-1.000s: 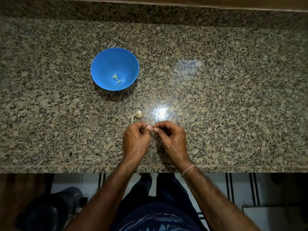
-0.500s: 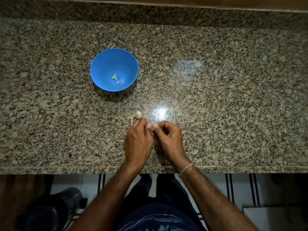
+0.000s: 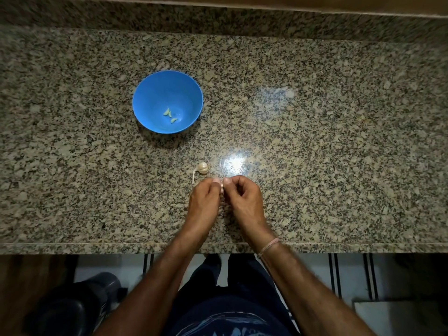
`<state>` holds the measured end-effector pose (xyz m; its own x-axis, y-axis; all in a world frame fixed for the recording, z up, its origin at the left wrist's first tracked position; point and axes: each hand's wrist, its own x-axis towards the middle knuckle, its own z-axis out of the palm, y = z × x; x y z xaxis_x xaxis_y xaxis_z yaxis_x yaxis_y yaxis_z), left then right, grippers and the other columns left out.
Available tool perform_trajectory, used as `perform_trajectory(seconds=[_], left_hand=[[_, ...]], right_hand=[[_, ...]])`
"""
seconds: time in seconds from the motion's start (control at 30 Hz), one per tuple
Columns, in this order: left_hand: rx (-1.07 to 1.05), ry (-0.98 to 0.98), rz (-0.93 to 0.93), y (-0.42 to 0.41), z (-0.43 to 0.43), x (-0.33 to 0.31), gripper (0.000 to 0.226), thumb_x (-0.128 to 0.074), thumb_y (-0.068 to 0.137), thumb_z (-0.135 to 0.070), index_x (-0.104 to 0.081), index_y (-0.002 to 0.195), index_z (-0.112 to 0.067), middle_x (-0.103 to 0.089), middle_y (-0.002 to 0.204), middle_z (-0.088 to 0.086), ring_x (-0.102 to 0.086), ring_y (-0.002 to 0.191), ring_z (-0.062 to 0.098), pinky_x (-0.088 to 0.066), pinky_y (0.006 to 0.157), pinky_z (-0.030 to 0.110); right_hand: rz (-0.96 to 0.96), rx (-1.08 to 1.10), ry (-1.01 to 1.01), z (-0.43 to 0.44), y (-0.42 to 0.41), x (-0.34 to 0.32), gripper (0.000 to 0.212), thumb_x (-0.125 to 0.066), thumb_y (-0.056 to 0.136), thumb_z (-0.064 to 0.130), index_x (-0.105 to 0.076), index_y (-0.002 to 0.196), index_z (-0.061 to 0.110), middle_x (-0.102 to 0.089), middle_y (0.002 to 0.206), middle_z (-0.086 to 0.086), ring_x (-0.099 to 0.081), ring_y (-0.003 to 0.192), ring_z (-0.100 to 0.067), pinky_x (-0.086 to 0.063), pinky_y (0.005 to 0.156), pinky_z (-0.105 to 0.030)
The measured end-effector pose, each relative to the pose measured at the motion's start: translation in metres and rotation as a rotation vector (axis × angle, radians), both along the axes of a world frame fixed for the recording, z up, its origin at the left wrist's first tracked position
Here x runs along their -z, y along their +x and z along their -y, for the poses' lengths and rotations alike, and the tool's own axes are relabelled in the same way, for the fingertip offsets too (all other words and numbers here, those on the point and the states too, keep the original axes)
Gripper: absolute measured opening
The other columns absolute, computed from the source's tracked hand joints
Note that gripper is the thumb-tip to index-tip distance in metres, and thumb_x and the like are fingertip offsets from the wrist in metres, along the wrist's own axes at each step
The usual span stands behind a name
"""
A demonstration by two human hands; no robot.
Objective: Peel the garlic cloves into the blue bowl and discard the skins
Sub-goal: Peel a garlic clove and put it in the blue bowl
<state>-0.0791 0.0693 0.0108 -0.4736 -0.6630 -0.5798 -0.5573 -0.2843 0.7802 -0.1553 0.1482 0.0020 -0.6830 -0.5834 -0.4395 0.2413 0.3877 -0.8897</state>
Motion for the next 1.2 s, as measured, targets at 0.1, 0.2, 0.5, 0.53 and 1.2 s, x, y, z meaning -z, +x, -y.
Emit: perform_trajectory(seconds=[0.1,0.2,0.5,0.53,1.2], left_hand=[[-0.175,0.426,-0.083,-0.002,0.003,-0.005,0.032,-0.046,0.11,-0.033,-0.059,0.086,-0.017,-0.052,0.068,-0.005,-0.044,0.053,0.006,-0.033,0.045,0.02],[-0.111,0.228,-0.005,0.001,0.0,0.0,0.04,-0.046,0.109,-0.044,-0.061,0.084,-0.017,-0.051,0.066,-0.004,-0.044,0.055,0.008,-0.036,0.047,0.024],[0.128,-0.485,0.037,0.011,-0.001,0.004,0.002,-0.067,0.1,-0.027,-0.066,0.1,-0.026,-0.065,0.099,-0.014,-0.06,0.084,-0.003,-0.048,0.067,0.018],[0.138,-0.544,0.036,0.012,-0.002,0.005,0.004,-0.067,0.1,-0.029,-0.068,0.1,-0.025,-0.064,0.098,-0.014,-0.059,0.082,-0.003,-0.05,0.066,0.021],[0.115,-0.281,0.076,0.016,0.006,0.006,0.019,-0.068,0.093,-0.047,-0.077,0.094,-0.031,-0.075,0.087,-0.012,-0.072,0.083,0.009,-0.061,0.076,0.041]], right_hand=[[-0.192,-0.044,-0.043,0.0,-0.003,0.0,0.014,-0.064,0.103,0.02,-0.067,0.093,0.01,-0.067,0.084,0.002,-0.062,0.074,0.0,-0.055,0.069,-0.018],[-0.178,-0.038,-0.009,0.002,-0.003,0.0,0.018,-0.065,0.103,0.023,-0.067,0.089,0.012,-0.065,0.079,0.006,-0.059,0.07,0.001,-0.053,0.067,-0.018],[0.419,0.196,-0.056,0.002,-0.009,-0.001,0.021,-0.065,0.102,0.023,-0.068,0.092,0.005,-0.062,0.077,-0.006,-0.055,0.064,-0.011,-0.05,0.057,-0.019],[0.393,0.188,-0.045,0.002,-0.009,0.0,0.022,-0.065,0.102,0.024,-0.068,0.091,0.005,-0.061,0.076,-0.005,-0.054,0.063,-0.012,-0.049,0.056,-0.02],[-0.001,-0.006,-0.093,-0.01,-0.018,0.008,0.004,-0.072,0.096,0.01,-0.075,0.096,0.011,-0.077,0.095,-0.005,-0.074,0.097,-0.022,-0.061,0.093,-0.043]])
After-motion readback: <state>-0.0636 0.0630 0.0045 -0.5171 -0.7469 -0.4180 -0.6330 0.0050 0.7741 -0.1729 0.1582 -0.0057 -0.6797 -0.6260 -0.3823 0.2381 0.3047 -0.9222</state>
